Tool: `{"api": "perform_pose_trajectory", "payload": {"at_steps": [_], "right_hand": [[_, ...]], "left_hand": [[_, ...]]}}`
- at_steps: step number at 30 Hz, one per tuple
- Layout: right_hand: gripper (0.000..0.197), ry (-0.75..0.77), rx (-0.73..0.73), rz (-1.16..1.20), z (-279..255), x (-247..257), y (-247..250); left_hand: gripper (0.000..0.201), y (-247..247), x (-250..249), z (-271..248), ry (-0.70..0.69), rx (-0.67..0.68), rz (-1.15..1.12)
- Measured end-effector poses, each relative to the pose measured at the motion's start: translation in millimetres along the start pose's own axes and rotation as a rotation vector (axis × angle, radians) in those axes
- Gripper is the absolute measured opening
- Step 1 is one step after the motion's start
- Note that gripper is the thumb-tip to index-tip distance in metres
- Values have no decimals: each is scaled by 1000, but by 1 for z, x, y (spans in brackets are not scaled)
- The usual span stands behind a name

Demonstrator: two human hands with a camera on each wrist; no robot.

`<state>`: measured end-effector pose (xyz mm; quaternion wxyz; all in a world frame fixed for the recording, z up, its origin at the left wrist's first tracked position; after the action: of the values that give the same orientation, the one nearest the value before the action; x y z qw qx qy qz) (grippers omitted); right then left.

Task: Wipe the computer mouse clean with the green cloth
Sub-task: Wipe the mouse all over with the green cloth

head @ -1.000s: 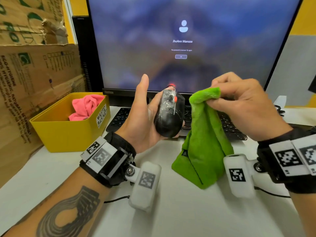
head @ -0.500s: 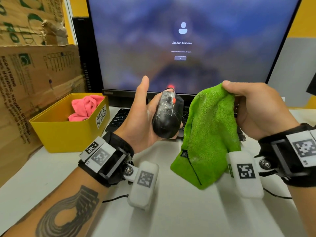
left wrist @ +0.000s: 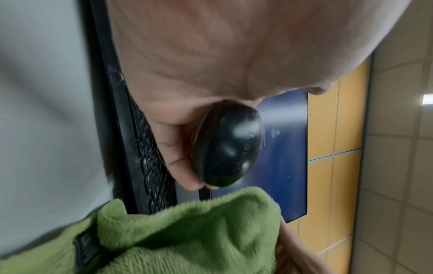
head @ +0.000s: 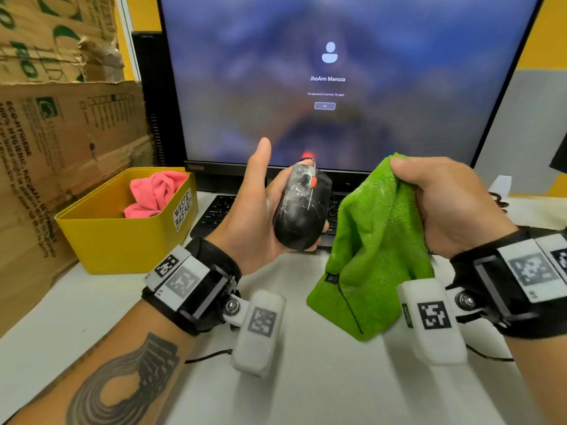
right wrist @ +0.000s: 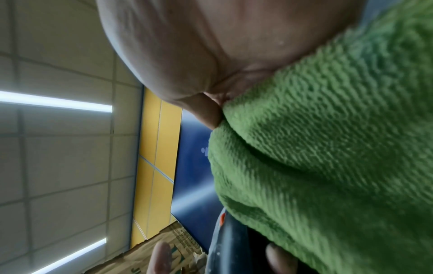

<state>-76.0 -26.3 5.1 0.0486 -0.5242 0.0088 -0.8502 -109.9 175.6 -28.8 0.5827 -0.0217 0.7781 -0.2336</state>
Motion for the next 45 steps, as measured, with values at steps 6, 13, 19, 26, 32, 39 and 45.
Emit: {"api": "perform_pose_trajectory", "payload": {"at_steps": [6, 13, 19, 26, 32, 39, 45], "right_hand": [[30, 8, 147, 8, -1, 1, -2], [52, 177, 191, -289, 0, -11, -1], [24, 311, 202, -479, 1, -12, 1], [31, 636, 91, -556, -2, -5, 3], [29, 741, 22, -552, -8, -6, -6], [7, 903, 57, -711, -12, -14, -15], [9, 840, 281, -638, -11, -12, -12]], "left_hand": [[83, -1, 0, -1, 15, -12, 46], [85, -1, 0, -1, 16, 11, 69], [88, 1, 1, 0, 9, 60, 76], [89, 0, 1, -1, 12, 62, 93], [91, -1, 2, -1, 6, 80, 128], [94, -6, 3, -4, 7, 149, 163], [94, -2, 2, -3, -12, 112, 137]]}}
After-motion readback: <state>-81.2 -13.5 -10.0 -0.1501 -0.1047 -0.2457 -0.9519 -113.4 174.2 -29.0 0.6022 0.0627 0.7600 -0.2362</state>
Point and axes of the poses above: each hand's wrist, its own z-axis towards the middle knuckle, its own y-axis out of the back of the hand, x = y × z, the point moved 1 cm from there along z, towards the middle knuckle, and after that the axes turned 15 degrees about y, right-handed, at the moved point
